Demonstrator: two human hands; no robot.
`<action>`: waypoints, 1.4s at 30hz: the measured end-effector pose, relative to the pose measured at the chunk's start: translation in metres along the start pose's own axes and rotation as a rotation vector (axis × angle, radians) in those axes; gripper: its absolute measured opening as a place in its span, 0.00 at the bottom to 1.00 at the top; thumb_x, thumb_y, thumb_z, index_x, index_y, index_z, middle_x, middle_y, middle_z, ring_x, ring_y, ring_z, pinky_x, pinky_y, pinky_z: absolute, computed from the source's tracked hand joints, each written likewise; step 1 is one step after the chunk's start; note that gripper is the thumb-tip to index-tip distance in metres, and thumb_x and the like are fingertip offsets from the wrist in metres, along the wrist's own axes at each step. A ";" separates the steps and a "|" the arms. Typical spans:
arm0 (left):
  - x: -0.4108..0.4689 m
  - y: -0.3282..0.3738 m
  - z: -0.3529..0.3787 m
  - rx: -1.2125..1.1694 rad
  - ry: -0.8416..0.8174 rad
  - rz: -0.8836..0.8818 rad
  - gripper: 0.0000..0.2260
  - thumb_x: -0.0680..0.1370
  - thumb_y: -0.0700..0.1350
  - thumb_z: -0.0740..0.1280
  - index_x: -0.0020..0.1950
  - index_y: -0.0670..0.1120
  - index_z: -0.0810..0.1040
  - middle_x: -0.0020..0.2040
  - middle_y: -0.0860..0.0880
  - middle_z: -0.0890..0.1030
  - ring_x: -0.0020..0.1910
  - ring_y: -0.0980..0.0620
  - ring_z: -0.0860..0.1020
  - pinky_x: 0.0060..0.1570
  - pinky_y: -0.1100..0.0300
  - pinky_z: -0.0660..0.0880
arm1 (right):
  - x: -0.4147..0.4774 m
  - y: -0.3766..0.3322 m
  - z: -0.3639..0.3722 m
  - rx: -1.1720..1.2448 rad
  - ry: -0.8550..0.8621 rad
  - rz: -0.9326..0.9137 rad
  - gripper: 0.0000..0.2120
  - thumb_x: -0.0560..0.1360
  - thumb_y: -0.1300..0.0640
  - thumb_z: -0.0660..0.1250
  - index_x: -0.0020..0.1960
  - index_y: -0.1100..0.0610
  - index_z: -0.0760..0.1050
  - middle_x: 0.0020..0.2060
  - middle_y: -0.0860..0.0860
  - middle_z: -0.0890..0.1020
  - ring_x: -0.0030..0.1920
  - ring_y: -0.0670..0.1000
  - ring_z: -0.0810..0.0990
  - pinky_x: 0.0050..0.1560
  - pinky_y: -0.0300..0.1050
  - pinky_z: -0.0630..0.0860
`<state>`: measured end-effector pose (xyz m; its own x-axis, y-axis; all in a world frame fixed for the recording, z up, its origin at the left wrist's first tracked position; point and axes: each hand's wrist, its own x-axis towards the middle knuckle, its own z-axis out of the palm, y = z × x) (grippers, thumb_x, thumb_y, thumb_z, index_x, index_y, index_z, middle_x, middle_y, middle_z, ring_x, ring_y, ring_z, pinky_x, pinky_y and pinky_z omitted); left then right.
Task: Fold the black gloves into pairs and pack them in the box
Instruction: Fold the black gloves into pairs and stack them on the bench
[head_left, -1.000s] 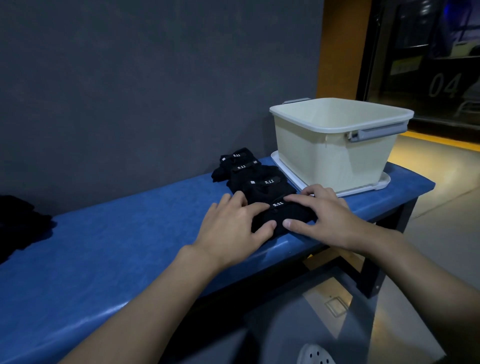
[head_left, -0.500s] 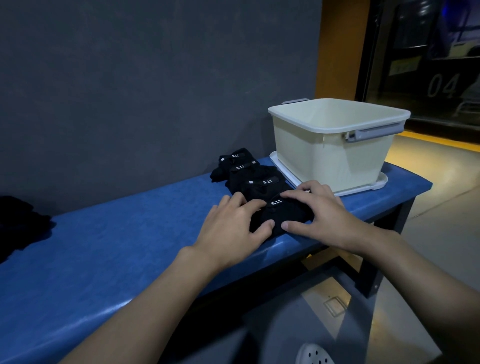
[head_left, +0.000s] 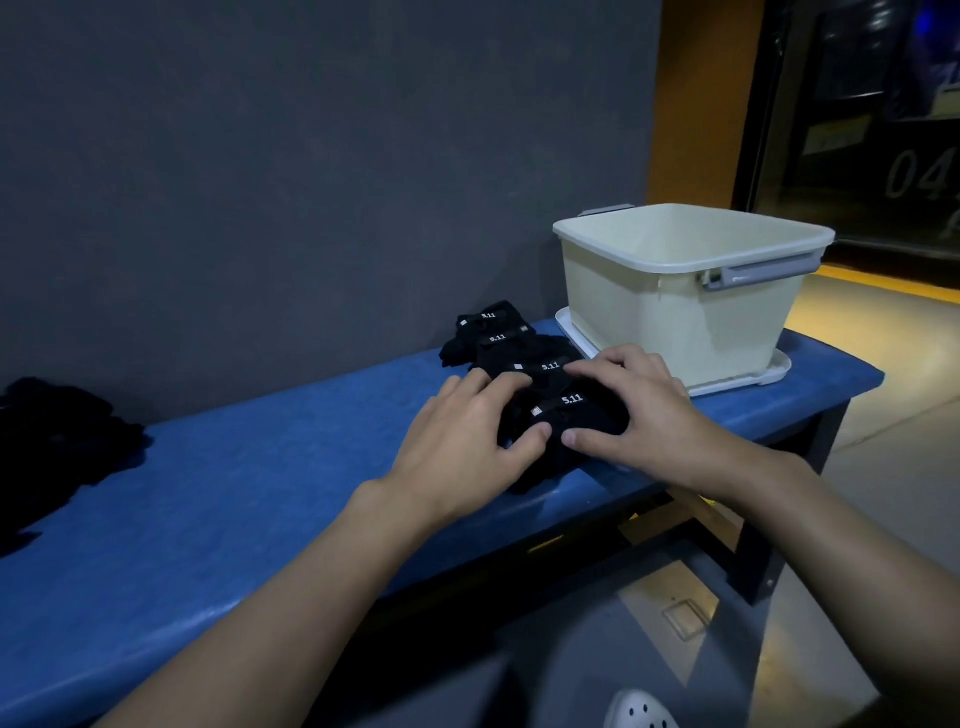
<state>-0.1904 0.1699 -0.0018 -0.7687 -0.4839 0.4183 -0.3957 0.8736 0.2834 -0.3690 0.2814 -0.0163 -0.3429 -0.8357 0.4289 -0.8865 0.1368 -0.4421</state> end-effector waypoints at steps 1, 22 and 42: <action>-0.002 -0.001 -0.003 0.003 0.000 -0.005 0.23 0.78 0.61 0.62 0.71 0.56 0.69 0.52 0.58 0.69 0.57 0.53 0.70 0.60 0.52 0.71 | 0.001 -0.005 -0.001 -0.005 0.007 -0.015 0.32 0.69 0.40 0.72 0.71 0.40 0.67 0.61 0.43 0.66 0.66 0.47 0.62 0.67 0.48 0.60; -0.158 -0.201 -0.178 0.309 0.091 -0.479 0.16 0.76 0.59 0.63 0.58 0.53 0.81 0.52 0.55 0.77 0.54 0.51 0.75 0.56 0.50 0.73 | 0.076 -0.220 0.137 0.187 -0.315 -0.364 0.17 0.76 0.46 0.67 0.65 0.45 0.73 0.59 0.41 0.74 0.63 0.43 0.67 0.69 0.48 0.62; -0.173 -0.300 -0.222 0.538 0.187 -0.458 0.21 0.78 0.53 0.61 0.72 0.54 0.71 0.71 0.52 0.71 0.76 0.51 0.60 0.77 0.49 0.50 | 0.169 -0.370 0.240 0.407 -0.401 -0.292 0.24 0.75 0.46 0.65 0.69 0.36 0.65 0.63 0.49 0.72 0.68 0.54 0.69 0.70 0.57 0.67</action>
<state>0.1725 -0.0207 0.0322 -0.3876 -0.7656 0.5134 -0.8859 0.4633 0.0220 -0.0240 -0.0379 0.0304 0.1074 -0.9529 0.2838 -0.7097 -0.2734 -0.6493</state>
